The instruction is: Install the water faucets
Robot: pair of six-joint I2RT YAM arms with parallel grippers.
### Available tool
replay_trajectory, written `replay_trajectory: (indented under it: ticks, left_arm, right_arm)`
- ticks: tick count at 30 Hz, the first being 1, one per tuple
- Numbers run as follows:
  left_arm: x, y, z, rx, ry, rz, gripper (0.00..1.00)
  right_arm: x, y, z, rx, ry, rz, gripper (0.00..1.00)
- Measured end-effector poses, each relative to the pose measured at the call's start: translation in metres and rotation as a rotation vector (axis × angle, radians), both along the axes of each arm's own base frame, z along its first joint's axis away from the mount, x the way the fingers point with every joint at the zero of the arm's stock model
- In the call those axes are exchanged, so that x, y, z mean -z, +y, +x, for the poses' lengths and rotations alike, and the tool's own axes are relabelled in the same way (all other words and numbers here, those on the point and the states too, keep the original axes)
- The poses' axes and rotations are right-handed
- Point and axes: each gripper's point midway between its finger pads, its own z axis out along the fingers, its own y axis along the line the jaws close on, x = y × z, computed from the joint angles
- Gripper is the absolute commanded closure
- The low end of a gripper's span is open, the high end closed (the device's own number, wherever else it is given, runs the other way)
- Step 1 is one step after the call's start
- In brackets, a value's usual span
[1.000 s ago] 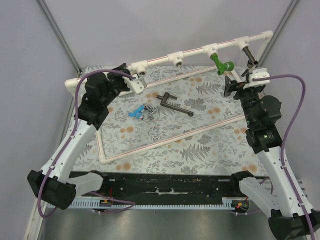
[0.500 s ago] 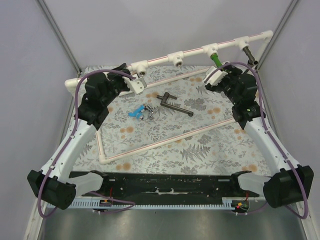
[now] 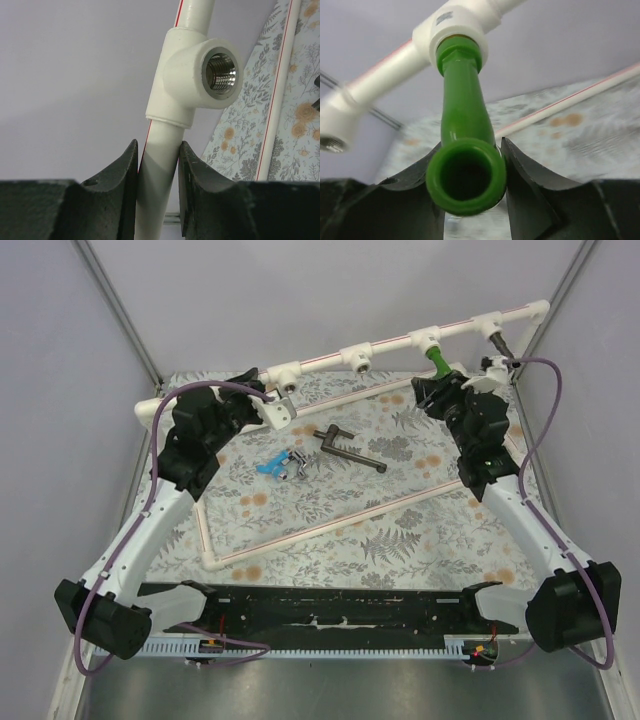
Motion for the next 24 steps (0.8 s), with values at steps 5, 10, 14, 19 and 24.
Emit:
replay_trajectory:
  ticks: [5, 10, 14, 19, 24]
  left_arm:
    - [0.000, -0.011, -0.004, 0.043, 0.001, -0.006, 0.98]
    - [-0.001, -0.010, -0.004, 0.042, 0.002, -0.017, 0.98]
    - [-0.001, -0.011, -0.004, 0.043, 0.004, -0.021, 0.98]
    - [-0.001, -0.010, -0.005, 0.042, 0.009, -0.022, 0.98]
    - [-0.001, -0.010, -0.005, 0.042, 0.009, -0.022, 0.98]
  right_arm:
    - [-0.022, 0.020, -0.006, -0.017, 0.123, 0.821, 0.92]
    - [-0.048, 0.030, -0.006, -0.093, 0.186, 1.237, 0.59]
    - [-0.055, 0.027, -0.011, -0.092, 0.190, 1.309, 0.39]
    - [-0.042, -0.024, -0.011, 0.103, 0.070, 1.281, 0.16]
    - [-0.048, -0.049, -0.039, 0.190, -0.036, 1.078, 0.02]
